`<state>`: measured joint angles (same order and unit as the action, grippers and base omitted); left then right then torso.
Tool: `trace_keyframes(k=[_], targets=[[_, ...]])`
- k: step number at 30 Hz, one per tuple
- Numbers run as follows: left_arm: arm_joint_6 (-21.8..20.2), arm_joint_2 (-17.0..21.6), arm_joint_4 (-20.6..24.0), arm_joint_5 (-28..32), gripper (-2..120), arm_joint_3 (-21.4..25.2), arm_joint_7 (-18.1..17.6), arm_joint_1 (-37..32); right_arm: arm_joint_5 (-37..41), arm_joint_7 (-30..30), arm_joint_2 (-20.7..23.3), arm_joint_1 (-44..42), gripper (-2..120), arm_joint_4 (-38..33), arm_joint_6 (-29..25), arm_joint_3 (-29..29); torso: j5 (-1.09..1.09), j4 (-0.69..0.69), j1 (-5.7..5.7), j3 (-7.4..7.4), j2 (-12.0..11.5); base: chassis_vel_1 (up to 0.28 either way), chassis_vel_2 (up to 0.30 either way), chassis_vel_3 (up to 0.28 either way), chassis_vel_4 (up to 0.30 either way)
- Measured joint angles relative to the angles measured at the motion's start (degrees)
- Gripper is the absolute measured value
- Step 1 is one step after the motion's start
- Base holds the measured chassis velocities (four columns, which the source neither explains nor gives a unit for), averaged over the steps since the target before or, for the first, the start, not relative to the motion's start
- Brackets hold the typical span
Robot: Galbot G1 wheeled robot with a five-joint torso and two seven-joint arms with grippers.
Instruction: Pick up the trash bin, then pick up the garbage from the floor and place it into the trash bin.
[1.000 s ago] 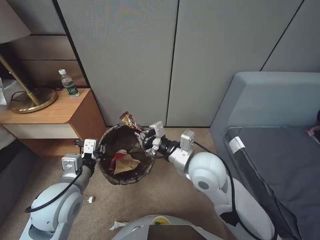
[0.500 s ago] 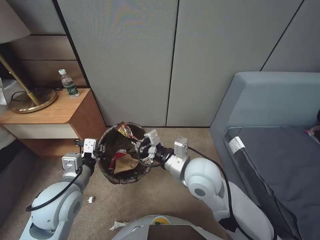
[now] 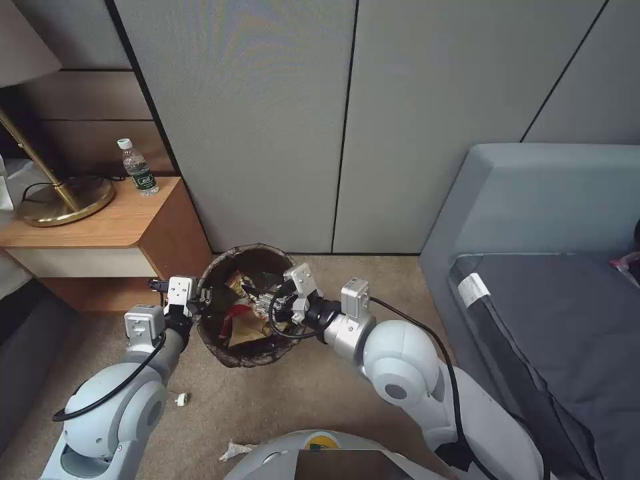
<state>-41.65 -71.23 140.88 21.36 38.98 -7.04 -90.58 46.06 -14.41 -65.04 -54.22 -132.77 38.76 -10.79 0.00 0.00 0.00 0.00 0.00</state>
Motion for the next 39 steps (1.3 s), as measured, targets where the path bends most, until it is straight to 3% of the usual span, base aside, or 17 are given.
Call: trace_keyframes(k=[4,6,7,12,29,39], targets=[[0.0,-0.09,-0.01,-0.05,3,-0.08,0.02,-0.03,-0.02,-0.05,-0.41,0.11,72,0.0,0.01,-0.1,0.0,0.0,0.0,0.0,0.0,0.0,0.0,0.0,0.0],[0.0,-0.09,-0.01,-0.05,3,-0.08,0.02,-0.03,-0.02,-0.05,-0.41,0.11,72,0.0,0.01,-0.1,0.0,0.0,0.0,0.0,0.0,0.0,0.0,0.0,0.0],[0.0,-0.14,0.0,-0.09,3,-0.12,0.03,-0.1,-0.02,-0.07,-0.46,0.28,81,0.0,0.0,-0.06,0.0,0.0,0.0,0.0,0.0,0.0,0.0,0.0,0.0],[0.0,-0.13,0.22,-0.14,3,-0.11,0.04,-0.28,0.71,-0.17,-0.55,0.81,99,-0.74,-0.17,1.35,0.0,0.0,0.0,0.0,0.0,0.0,0.0,0.0,0.0],[-0.03,-0.21,0.69,-0.17,3,0.07,0.01,-0.59,3.82,2.18,5.2,1.52,100,-7.58,-4.36,14.38,0.01,0.0,0.0,0.0,0.0,0.0,0.0,0.0,0.0],[0.07,-0.42,1.17,-0.15,3,1.09,0.41,-0.9,-15.87,3.31,2.16,-11.19,100,-4.08,-17.93,22.02,0.01,0.01,0.0,0.0,0.0,0.0,0.0,0.0,0.0]])
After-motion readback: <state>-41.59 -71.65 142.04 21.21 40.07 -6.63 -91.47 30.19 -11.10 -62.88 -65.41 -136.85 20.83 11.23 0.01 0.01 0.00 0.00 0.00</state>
